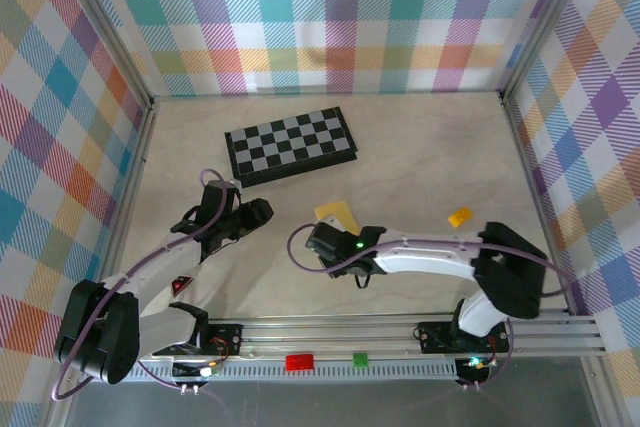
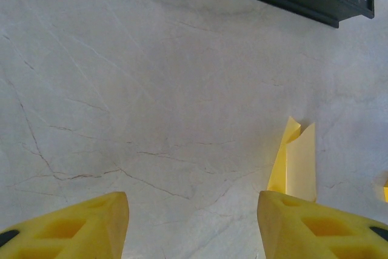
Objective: Fold a paper plane with a square sheet of paper (pick it up from the middle)
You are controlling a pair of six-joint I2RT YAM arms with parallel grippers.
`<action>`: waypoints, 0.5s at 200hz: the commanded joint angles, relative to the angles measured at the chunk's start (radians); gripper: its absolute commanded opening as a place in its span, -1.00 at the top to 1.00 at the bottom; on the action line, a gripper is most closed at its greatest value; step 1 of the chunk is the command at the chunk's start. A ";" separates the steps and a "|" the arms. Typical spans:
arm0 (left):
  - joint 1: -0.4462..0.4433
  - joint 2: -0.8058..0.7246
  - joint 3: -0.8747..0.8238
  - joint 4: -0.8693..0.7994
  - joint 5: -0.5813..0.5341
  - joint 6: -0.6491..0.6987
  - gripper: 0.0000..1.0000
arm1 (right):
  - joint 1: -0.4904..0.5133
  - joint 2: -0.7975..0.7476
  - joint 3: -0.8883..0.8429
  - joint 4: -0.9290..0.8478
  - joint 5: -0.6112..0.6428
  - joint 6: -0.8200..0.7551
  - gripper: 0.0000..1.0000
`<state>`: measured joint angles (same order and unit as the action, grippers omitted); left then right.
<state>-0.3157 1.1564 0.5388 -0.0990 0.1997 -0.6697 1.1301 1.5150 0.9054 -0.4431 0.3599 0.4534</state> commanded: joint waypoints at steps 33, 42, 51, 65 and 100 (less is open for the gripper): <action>0.013 0.041 -0.016 0.038 0.038 -0.021 -0.16 | -0.271 -0.210 -0.242 0.360 -0.438 0.172 -0.11; 0.013 0.047 -0.014 0.041 0.041 -0.019 -0.16 | -0.316 -0.210 -0.271 0.412 -0.511 0.205 -0.03; 0.013 0.051 -0.013 0.043 0.045 -0.017 -0.16 | -0.348 -0.202 -0.289 0.440 -0.554 0.237 0.09; 0.013 0.053 -0.008 0.042 0.052 -0.012 -0.16 | -0.374 -0.173 -0.300 0.478 -0.616 0.262 0.23; 0.013 0.052 -0.007 0.045 0.061 -0.010 -0.16 | -0.395 -0.045 -0.276 0.512 -0.684 0.303 0.48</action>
<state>-0.3149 1.2053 0.5270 -0.0731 0.2352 -0.6842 0.7441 1.4014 0.6106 -0.0158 -0.2020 0.6968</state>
